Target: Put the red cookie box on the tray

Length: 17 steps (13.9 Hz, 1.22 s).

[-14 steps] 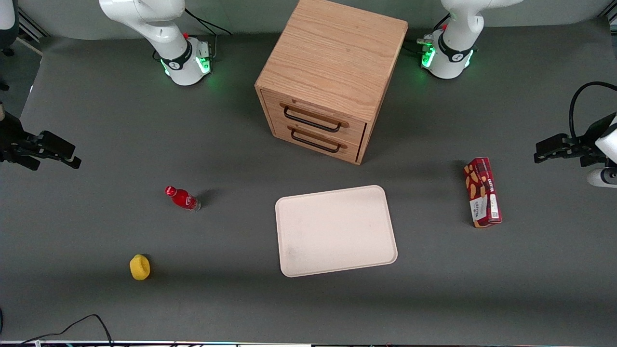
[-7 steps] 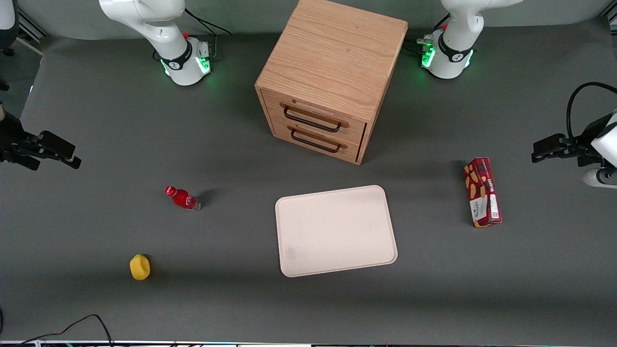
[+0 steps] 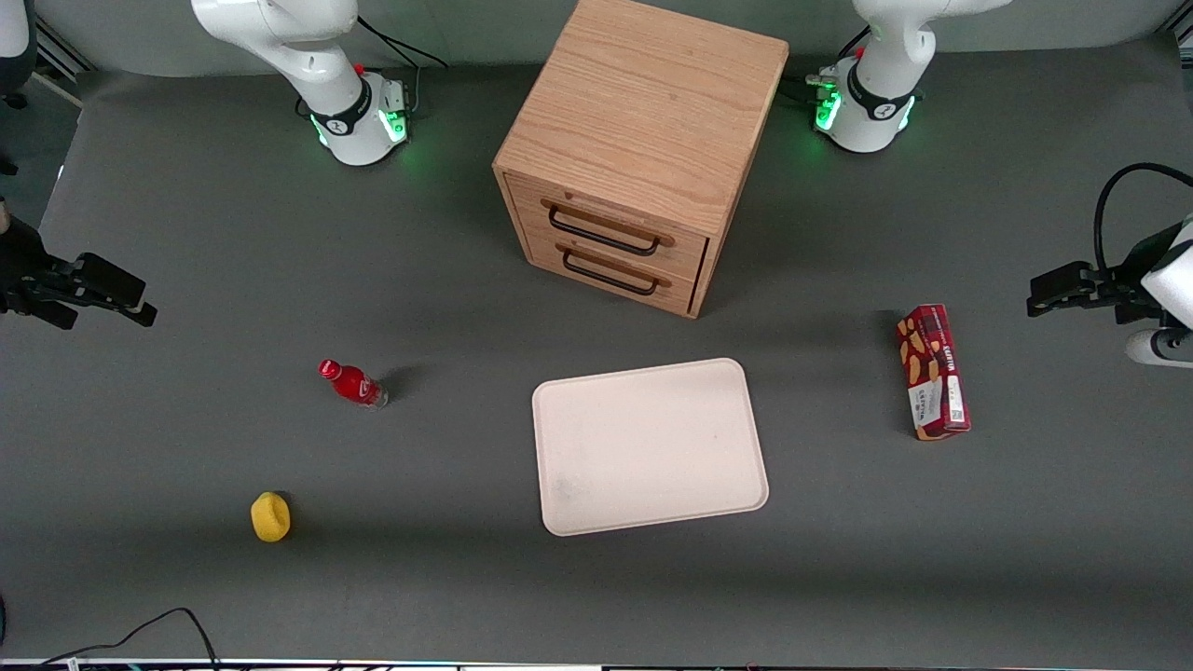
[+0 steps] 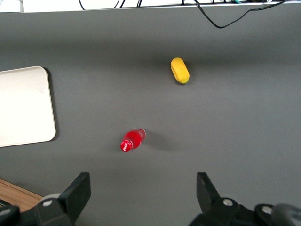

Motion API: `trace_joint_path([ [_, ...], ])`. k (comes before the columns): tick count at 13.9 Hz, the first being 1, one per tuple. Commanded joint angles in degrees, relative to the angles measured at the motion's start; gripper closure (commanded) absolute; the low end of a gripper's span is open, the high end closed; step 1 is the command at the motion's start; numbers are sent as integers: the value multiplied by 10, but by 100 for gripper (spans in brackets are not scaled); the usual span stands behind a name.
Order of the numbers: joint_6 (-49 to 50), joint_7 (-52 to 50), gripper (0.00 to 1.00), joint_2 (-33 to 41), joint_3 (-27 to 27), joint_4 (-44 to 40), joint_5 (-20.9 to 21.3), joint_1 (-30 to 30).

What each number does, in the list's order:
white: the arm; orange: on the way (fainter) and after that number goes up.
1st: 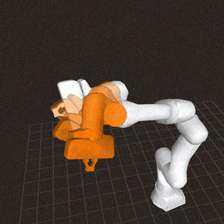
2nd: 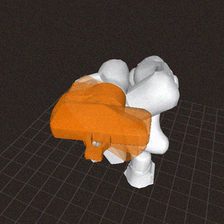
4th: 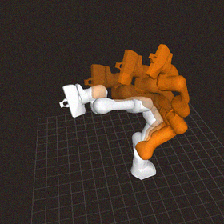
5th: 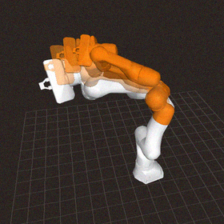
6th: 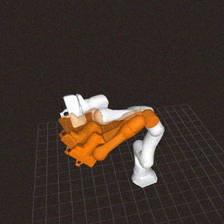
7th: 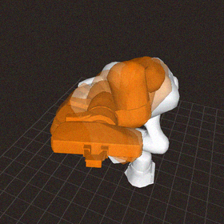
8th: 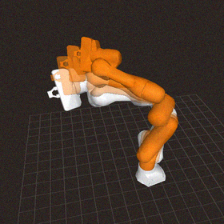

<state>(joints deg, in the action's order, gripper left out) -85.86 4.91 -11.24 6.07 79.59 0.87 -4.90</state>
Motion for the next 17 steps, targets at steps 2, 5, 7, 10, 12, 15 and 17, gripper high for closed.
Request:
trace_joint_path([
  [2, 8, 6, 0, 1, -4, -2, -3, 4],
  [5, 9, 6, 0, 1, -4, -1, -3, 4],
  [7, 8, 4, 0, 1, -4, 0, -3, 3],
  [10, 5, 5, 0, -2, -4, 2, -3, 1],
  [12, -1, 4, 0, -6, -4, 7, -3, -1],
  [15, -28, -2, 0, -11, -7, 39, -20, -7],
  [17, -61, 0, 0, -6, -8, 76, -25, -19],
])
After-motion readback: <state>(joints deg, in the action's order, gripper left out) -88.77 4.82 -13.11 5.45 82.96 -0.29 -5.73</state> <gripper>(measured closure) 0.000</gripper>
